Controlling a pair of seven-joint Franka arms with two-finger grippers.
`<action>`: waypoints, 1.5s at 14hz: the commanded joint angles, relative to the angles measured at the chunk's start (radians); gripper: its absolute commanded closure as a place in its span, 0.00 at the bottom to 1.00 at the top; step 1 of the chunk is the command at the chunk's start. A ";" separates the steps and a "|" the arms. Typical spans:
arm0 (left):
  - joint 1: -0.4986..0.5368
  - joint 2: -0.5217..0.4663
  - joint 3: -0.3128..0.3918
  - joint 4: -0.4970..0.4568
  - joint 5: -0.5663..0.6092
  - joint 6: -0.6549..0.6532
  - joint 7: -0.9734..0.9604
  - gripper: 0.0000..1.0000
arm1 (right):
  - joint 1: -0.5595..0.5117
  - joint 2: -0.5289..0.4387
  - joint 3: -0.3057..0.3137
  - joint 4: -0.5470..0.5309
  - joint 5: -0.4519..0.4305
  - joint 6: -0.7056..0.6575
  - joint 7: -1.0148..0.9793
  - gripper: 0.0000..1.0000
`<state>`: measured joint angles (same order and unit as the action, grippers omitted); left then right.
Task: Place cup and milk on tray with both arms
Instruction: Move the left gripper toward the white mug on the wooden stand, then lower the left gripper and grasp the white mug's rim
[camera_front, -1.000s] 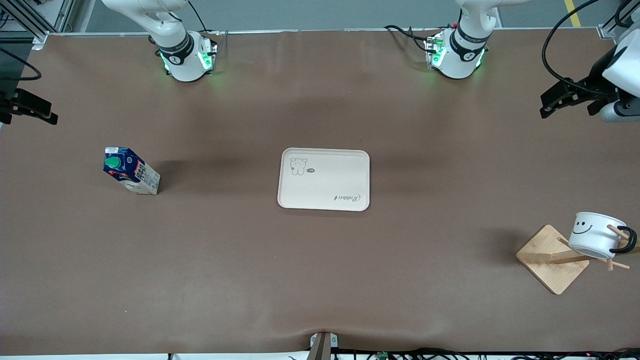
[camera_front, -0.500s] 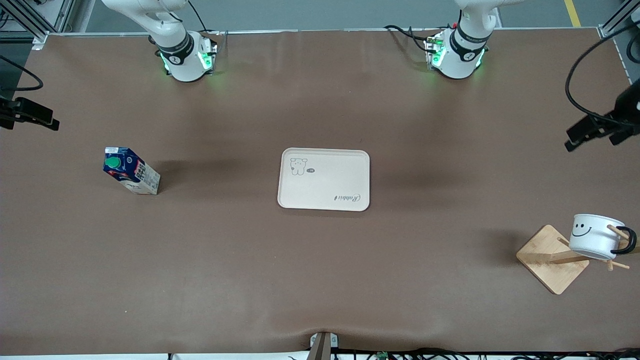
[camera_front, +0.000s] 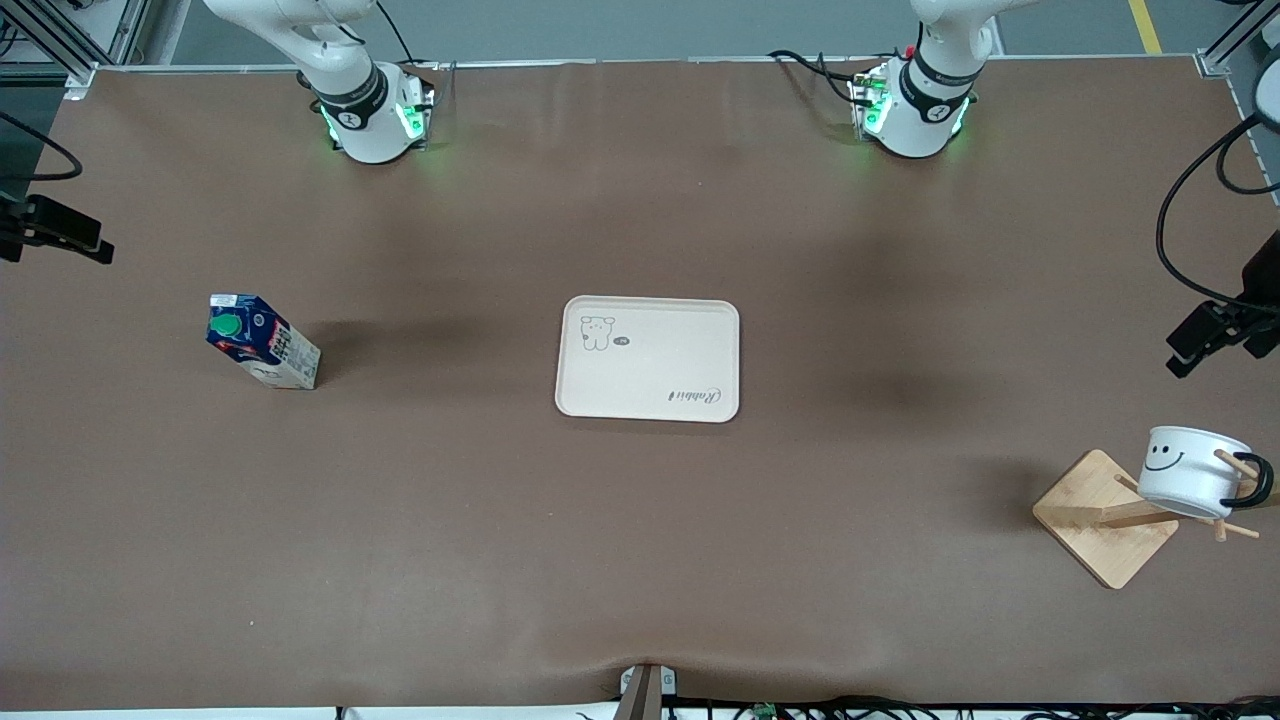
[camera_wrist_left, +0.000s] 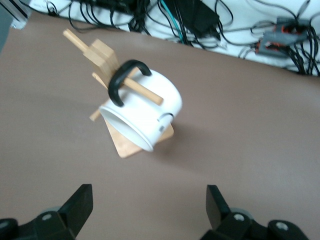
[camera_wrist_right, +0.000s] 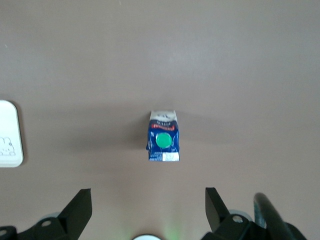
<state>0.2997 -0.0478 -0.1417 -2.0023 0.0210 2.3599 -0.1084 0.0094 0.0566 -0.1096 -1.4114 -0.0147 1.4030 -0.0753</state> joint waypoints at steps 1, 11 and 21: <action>0.015 -0.015 -0.009 -0.110 -0.001 0.172 -0.002 0.00 | 0.007 0.002 0.011 0.074 -0.019 -0.009 0.006 0.00; 0.039 0.109 -0.013 -0.213 0.007 0.543 0.009 0.00 | 0.009 -0.103 0.005 -0.121 0.061 0.100 -0.015 0.00; 0.036 0.226 -0.016 -0.185 0.014 0.716 0.081 0.36 | 0.004 -0.066 0.004 -0.097 -0.004 0.088 -0.011 0.00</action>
<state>0.3306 0.1679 -0.1517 -2.2044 0.0209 3.0635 -0.0515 0.0215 -0.0058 -0.1119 -1.4950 -0.0020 1.4811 -0.0812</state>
